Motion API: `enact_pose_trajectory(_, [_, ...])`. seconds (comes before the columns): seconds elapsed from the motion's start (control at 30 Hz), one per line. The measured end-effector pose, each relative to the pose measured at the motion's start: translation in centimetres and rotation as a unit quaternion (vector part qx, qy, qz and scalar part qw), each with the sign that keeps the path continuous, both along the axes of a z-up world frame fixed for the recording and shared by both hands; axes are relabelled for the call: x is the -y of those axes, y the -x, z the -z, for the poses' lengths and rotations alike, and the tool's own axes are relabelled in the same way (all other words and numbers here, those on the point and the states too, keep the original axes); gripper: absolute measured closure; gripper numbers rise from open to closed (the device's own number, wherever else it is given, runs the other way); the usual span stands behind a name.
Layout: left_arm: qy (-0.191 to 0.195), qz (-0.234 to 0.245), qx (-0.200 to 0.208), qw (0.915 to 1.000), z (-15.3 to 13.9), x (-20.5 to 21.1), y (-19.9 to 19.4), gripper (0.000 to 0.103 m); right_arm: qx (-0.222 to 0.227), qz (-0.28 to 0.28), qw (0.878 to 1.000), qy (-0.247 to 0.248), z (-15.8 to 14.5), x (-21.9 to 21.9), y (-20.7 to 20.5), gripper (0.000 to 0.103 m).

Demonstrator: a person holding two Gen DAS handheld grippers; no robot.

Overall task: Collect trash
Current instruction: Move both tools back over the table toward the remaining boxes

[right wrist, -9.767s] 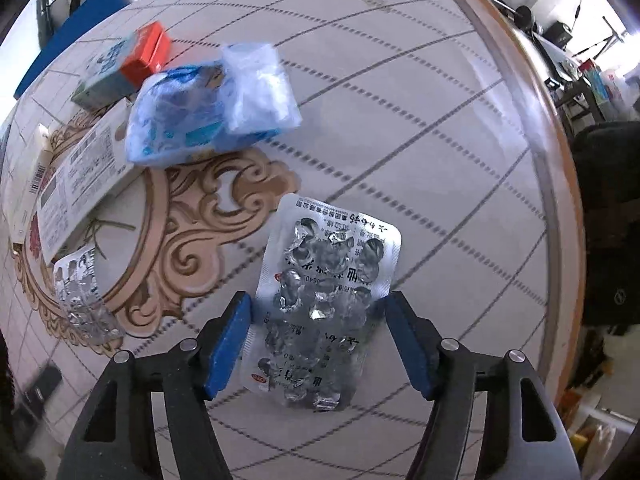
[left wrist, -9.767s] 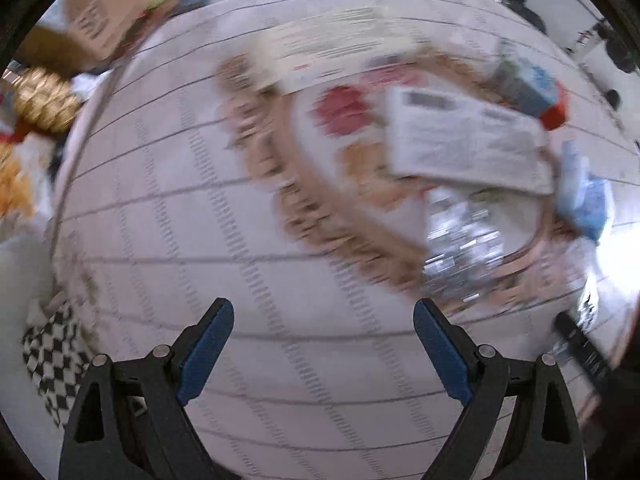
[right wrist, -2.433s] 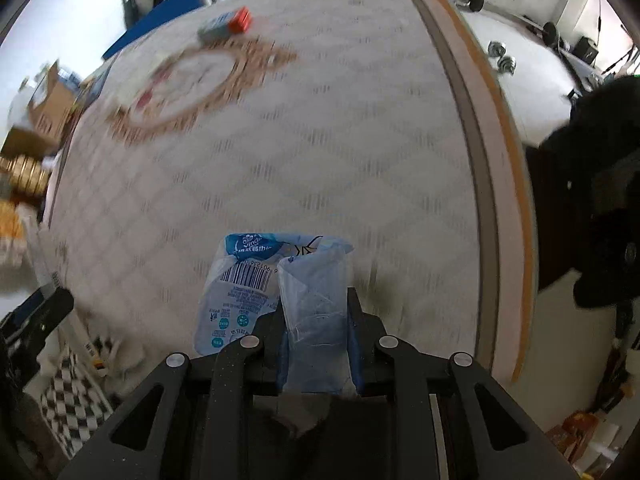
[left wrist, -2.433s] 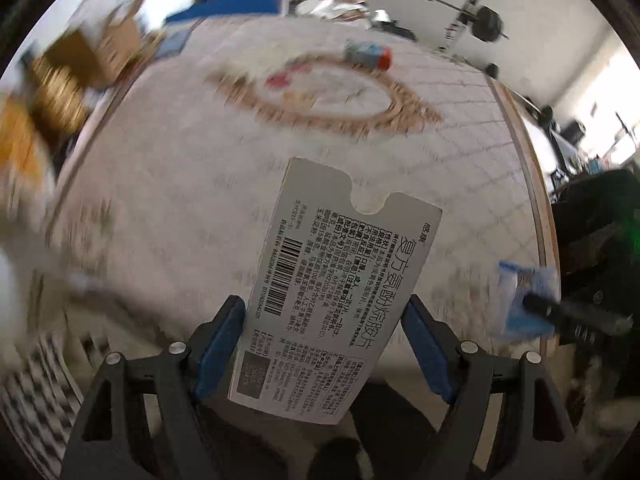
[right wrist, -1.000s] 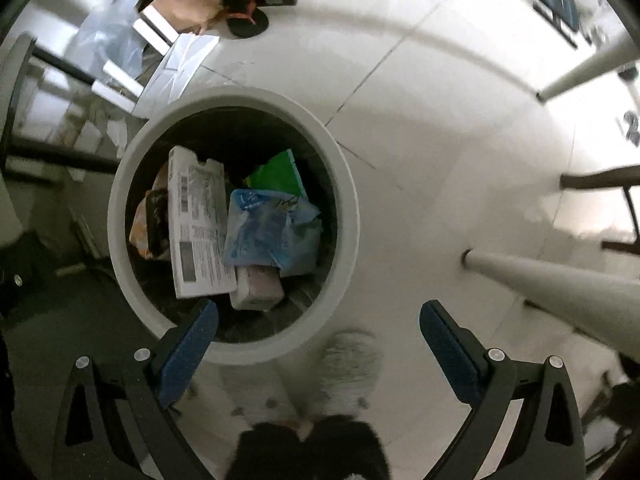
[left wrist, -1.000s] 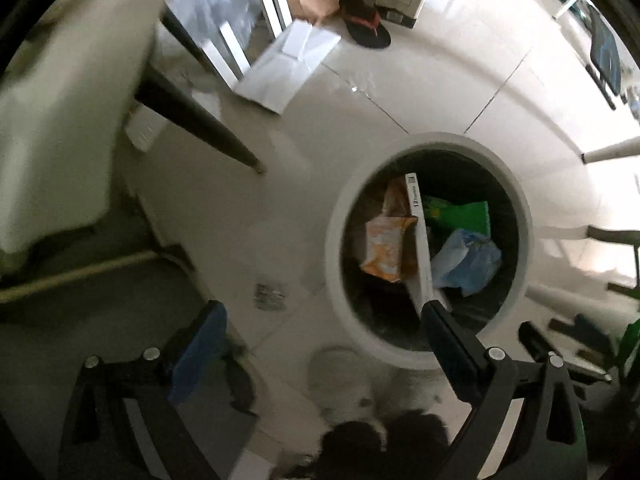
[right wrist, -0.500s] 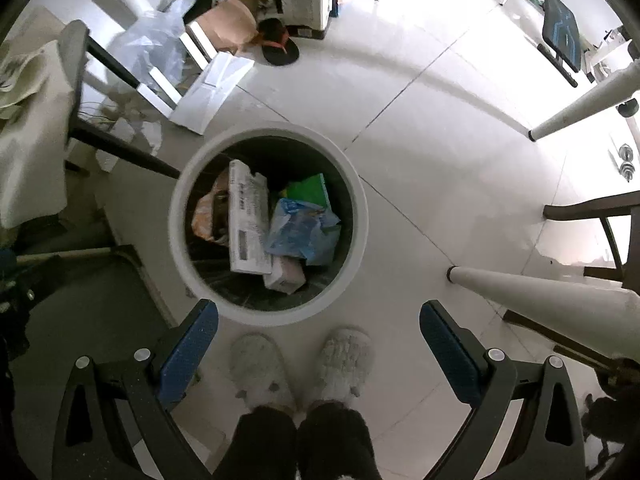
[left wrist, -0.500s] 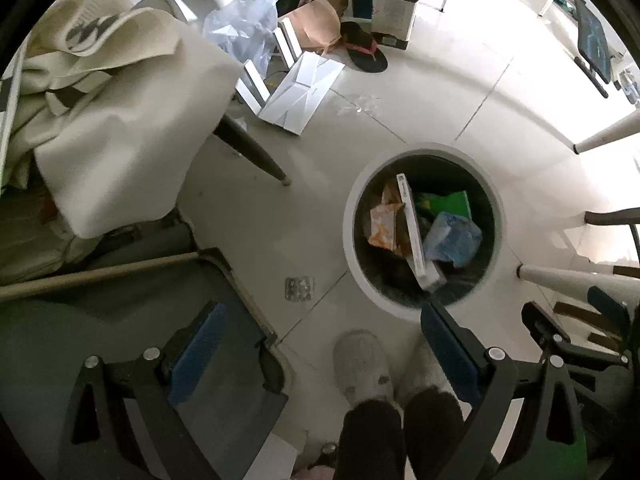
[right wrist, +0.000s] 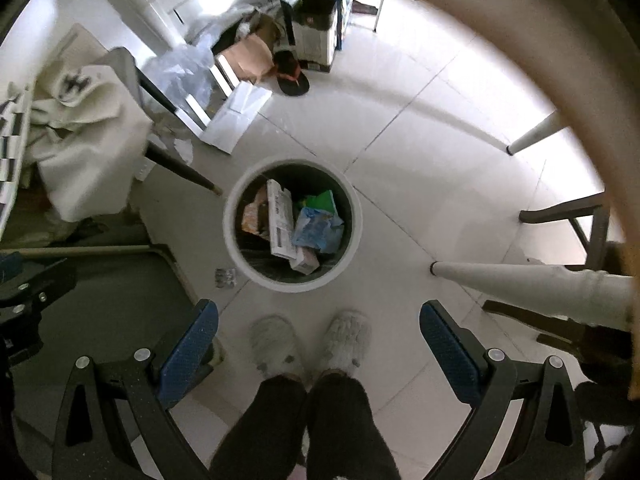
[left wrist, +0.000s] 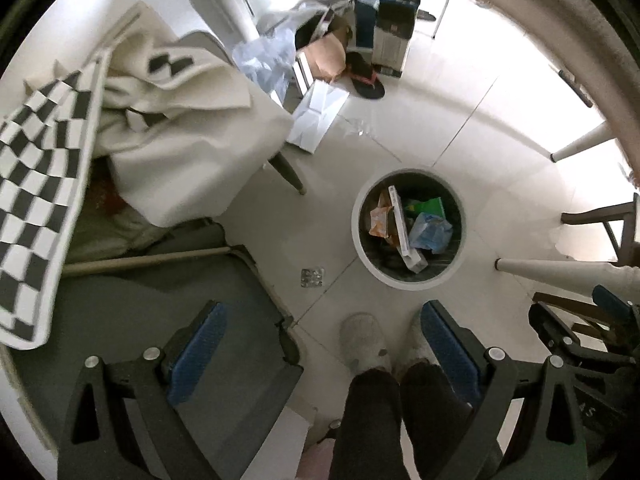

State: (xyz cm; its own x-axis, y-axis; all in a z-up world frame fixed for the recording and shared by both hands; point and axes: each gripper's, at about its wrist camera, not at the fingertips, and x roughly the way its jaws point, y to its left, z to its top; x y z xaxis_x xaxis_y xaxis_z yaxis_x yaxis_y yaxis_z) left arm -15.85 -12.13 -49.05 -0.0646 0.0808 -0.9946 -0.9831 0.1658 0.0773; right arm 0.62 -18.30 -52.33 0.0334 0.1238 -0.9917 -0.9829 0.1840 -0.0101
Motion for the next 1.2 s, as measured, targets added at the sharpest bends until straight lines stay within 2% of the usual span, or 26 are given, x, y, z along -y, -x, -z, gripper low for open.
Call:
enact_pose_trajectory(0.13, [-0.008,-0.002,-0.004,1.0,-4.9,0.6,0.7,0.004,-0.005,-0.006,1.0,-0.01,-6.6,0.6,1.2,0.001])
enact_pose_trajectory(0.2, [-0.013,-0.005,0.007,0.9999,-7.4,0.7,1.2,0.004,-0.011,-0.004,1.0,-0.016,-9.7,0.6,1.5,0.001])
enact_pose_trajectory(0.37, [-0.046,-0.005,0.001,0.9989,-13.3,-0.1,1.0,0.004,-0.028,0.022,0.999,-0.03,-16.8,-0.6,0.2,0.001])
enact_pose_trajectory(0.5, [-0.075,0.007,-0.007,0.9972,-16.9,-2.7,-1.8,0.004,-0.039,0.067,0.996,-0.044,-21.9,-2.9,-4.1,0.001])
enact_pose_trajectory(0.67, [-0.109,0.031,0.007,0.9935,-20.1,-7.7,-8.0,0.003,-0.024,0.096,0.994,-0.038,-25.0,-7.4,-11.6,0.001])
enact_pose_trajectory(0.83, [-0.106,0.071,0.014,0.9917,-20.3,-13.6,-15.4,0.003,0.004,0.075,0.997,-0.015,-26.1,-14.9,-20.1,0.001])
enact_pose_trajectory(1.03, [-0.052,0.091,0.017,0.9944,-17.0,-22.4,-23.9,0.003,0.028,0.037,0.999,0.001,-25.7,-25.7,-28.7,0.001])
enact_pose_trajectory(1.2, [-0.025,0.101,0.011,0.9945,-13.8,-28.7,-29.2,0.003,0.049,-0.008,0.998,0.026,-23.5,-35.9,-34.2,0.001])
